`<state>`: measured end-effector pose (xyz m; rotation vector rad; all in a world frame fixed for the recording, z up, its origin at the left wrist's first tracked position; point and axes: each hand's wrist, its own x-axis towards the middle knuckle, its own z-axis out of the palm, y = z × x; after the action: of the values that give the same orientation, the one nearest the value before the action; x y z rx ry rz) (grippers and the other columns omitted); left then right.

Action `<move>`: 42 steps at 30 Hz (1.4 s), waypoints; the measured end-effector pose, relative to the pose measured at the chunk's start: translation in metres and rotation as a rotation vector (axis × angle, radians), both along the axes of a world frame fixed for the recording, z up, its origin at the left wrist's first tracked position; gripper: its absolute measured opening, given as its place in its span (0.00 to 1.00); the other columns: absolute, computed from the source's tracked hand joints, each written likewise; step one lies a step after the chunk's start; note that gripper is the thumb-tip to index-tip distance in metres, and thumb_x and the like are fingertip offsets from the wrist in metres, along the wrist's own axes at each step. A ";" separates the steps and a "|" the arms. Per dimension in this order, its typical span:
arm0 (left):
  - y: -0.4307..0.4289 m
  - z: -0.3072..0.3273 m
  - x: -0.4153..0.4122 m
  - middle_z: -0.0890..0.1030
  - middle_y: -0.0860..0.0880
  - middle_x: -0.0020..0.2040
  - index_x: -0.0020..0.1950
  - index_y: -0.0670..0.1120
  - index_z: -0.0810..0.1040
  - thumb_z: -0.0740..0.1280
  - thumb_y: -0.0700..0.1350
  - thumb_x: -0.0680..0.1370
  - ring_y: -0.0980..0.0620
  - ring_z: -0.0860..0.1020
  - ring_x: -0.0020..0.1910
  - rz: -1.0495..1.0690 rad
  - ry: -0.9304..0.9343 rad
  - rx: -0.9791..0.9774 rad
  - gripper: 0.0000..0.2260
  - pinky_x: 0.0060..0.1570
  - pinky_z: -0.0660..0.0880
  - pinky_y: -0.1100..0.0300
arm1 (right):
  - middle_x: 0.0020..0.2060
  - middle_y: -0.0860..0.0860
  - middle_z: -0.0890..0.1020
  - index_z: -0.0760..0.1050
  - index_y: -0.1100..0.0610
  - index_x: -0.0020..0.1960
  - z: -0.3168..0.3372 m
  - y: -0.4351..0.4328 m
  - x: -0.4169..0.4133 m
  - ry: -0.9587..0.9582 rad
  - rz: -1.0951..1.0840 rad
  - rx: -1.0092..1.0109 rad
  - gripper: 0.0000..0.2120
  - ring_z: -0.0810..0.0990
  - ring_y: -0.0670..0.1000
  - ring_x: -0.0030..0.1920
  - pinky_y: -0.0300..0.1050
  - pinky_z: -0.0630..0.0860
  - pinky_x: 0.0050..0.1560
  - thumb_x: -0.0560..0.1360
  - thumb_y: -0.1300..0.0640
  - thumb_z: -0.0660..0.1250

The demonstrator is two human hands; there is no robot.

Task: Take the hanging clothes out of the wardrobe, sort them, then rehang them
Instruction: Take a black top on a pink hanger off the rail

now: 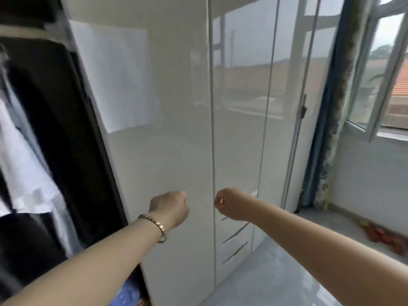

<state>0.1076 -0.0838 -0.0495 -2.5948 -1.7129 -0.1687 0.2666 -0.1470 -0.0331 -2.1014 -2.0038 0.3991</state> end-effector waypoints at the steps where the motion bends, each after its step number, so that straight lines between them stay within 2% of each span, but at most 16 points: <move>1: 0.010 0.010 -0.013 0.80 0.47 0.53 0.52 0.47 0.75 0.56 0.43 0.77 0.45 0.77 0.52 0.057 -0.020 0.020 0.10 0.43 0.66 0.61 | 0.56 0.56 0.80 0.77 0.59 0.58 0.008 0.021 -0.009 -0.005 0.050 0.017 0.14 0.78 0.56 0.58 0.42 0.73 0.56 0.78 0.59 0.57; 8: 0.038 0.073 -0.100 0.75 0.52 0.42 0.45 0.48 0.72 0.56 0.46 0.79 0.51 0.73 0.39 0.347 -0.104 0.188 0.06 0.38 0.67 0.60 | 0.56 0.54 0.80 0.77 0.56 0.57 0.064 0.122 -0.087 -0.066 0.369 0.155 0.13 0.79 0.57 0.55 0.44 0.75 0.53 0.77 0.58 0.58; 10: 0.039 0.092 -0.128 0.75 0.51 0.41 0.46 0.46 0.73 0.57 0.44 0.78 0.51 0.73 0.38 0.420 -0.095 0.228 0.07 0.39 0.69 0.60 | 0.54 0.54 0.80 0.77 0.57 0.57 0.082 0.139 -0.115 -0.067 0.447 0.168 0.14 0.79 0.58 0.55 0.46 0.76 0.53 0.77 0.60 0.56; 12: 0.043 0.110 -0.158 0.76 0.50 0.40 0.49 0.45 0.74 0.57 0.42 0.78 0.51 0.71 0.36 0.491 -0.077 0.278 0.07 0.33 0.65 0.62 | 0.53 0.54 0.80 0.76 0.58 0.57 0.102 0.152 -0.145 -0.075 0.519 0.202 0.14 0.79 0.57 0.53 0.48 0.78 0.53 0.77 0.61 0.55; 14: 0.046 0.129 -0.190 0.76 0.50 0.41 0.48 0.45 0.74 0.57 0.42 0.78 0.51 0.71 0.36 0.569 -0.064 0.327 0.07 0.29 0.61 0.63 | 0.52 0.54 0.80 0.76 0.58 0.56 0.121 0.162 -0.173 -0.068 0.563 0.275 0.13 0.79 0.55 0.50 0.49 0.77 0.53 0.78 0.60 0.55; 17: 0.053 0.155 -0.234 0.75 0.52 0.39 0.41 0.48 0.71 0.57 0.42 0.78 0.49 0.75 0.40 0.654 -0.092 0.370 0.07 0.33 0.66 0.61 | 0.48 0.55 0.81 0.77 0.58 0.53 0.146 0.179 -0.216 0.042 0.583 0.338 0.13 0.79 0.55 0.46 0.46 0.77 0.45 0.77 0.60 0.54; 22: 0.074 0.200 -0.292 0.79 0.50 0.44 0.47 0.47 0.74 0.58 0.44 0.78 0.49 0.75 0.41 0.687 -0.043 0.477 0.06 0.32 0.65 0.62 | 0.48 0.53 0.81 0.77 0.56 0.53 0.192 0.216 -0.282 0.142 0.574 0.483 0.13 0.79 0.56 0.49 0.52 0.79 0.52 0.76 0.60 0.55; 24: 0.087 0.217 -0.310 0.79 0.49 0.46 0.49 0.46 0.75 0.58 0.45 0.79 0.48 0.77 0.44 0.680 -0.043 0.513 0.07 0.38 0.70 0.60 | 0.44 0.54 0.79 0.77 0.58 0.49 0.211 0.237 -0.305 0.203 0.536 0.480 0.11 0.79 0.55 0.44 0.48 0.79 0.46 0.76 0.60 0.55; 25: 0.095 0.225 -0.318 0.79 0.48 0.47 0.50 0.46 0.75 0.58 0.45 0.79 0.47 0.77 0.45 0.673 -0.042 0.522 0.08 0.40 0.71 0.59 | 0.38 0.54 0.77 0.75 0.59 0.42 0.218 0.249 -0.315 0.232 0.516 0.471 0.11 0.77 0.54 0.38 0.45 0.77 0.38 0.76 0.61 0.55; 26: 0.103 0.234 -0.326 0.79 0.48 0.47 0.50 0.46 0.76 0.58 0.45 0.79 0.47 0.78 0.45 0.666 -0.035 0.532 0.08 0.41 0.72 0.58 | 0.33 0.53 0.73 0.70 0.59 0.35 0.225 0.261 -0.325 0.264 0.492 0.467 0.12 0.73 0.52 0.32 0.42 0.72 0.31 0.76 0.61 0.55; 28: 0.120 0.250 -0.342 0.79 0.48 0.47 0.50 0.46 0.76 0.58 0.44 0.79 0.46 0.78 0.46 0.657 -0.034 0.571 0.08 0.41 0.71 0.58 | 0.28 0.52 0.68 0.65 0.59 0.32 0.235 0.285 -0.344 0.327 0.448 0.457 0.15 0.67 0.50 0.28 0.40 0.64 0.27 0.77 0.59 0.56; 33: 0.160 0.274 -0.372 0.79 0.48 0.45 0.50 0.47 0.75 0.58 0.45 0.79 0.48 0.78 0.43 0.644 -0.046 0.607 0.08 0.36 0.69 0.59 | 0.29 0.51 0.70 0.68 0.58 0.36 0.250 0.340 -0.380 0.432 0.380 0.429 0.15 0.69 0.48 0.30 0.39 0.64 0.27 0.80 0.54 0.57; 36: 0.179 0.277 -0.384 0.79 0.49 0.44 0.50 0.47 0.75 0.58 0.46 0.80 0.49 0.78 0.42 0.638 -0.035 0.601 0.07 0.39 0.72 0.58 | 0.35 0.53 0.74 0.71 0.60 0.46 0.255 0.370 -0.405 0.443 0.378 0.410 0.12 0.74 0.52 0.37 0.39 0.64 0.29 0.80 0.52 0.56; 38: 0.190 0.276 -0.390 0.79 0.49 0.44 0.50 0.47 0.74 0.58 0.46 0.80 0.49 0.78 0.42 0.641 -0.028 0.610 0.07 0.41 0.74 0.57 | 0.48 0.58 0.77 0.71 0.60 0.54 0.258 0.389 -0.421 0.446 0.385 0.378 0.11 0.76 0.56 0.48 0.39 0.69 0.40 0.80 0.54 0.57; 40: 0.198 0.275 -0.395 0.79 0.49 0.43 0.50 0.47 0.74 0.58 0.46 0.80 0.49 0.78 0.42 0.639 -0.008 0.612 0.07 0.41 0.74 0.56 | 0.60 0.62 0.75 0.70 0.64 0.61 0.261 0.404 -0.433 0.457 0.366 0.343 0.15 0.76 0.58 0.58 0.44 0.70 0.48 0.80 0.57 0.56; 42: 0.207 0.273 -0.397 0.79 0.49 0.42 0.49 0.47 0.74 0.58 0.47 0.80 0.48 0.78 0.42 0.629 0.003 0.610 0.07 0.41 0.75 0.56 | 0.62 0.62 0.74 0.69 0.67 0.65 0.265 0.417 -0.440 0.466 0.325 0.329 0.16 0.74 0.60 0.62 0.48 0.72 0.56 0.80 0.60 0.57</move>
<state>-0.2899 0.1231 0.2238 -1.5663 -1.9770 -0.5534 -0.1732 0.2702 0.2315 -1.3441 -1.9572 0.5143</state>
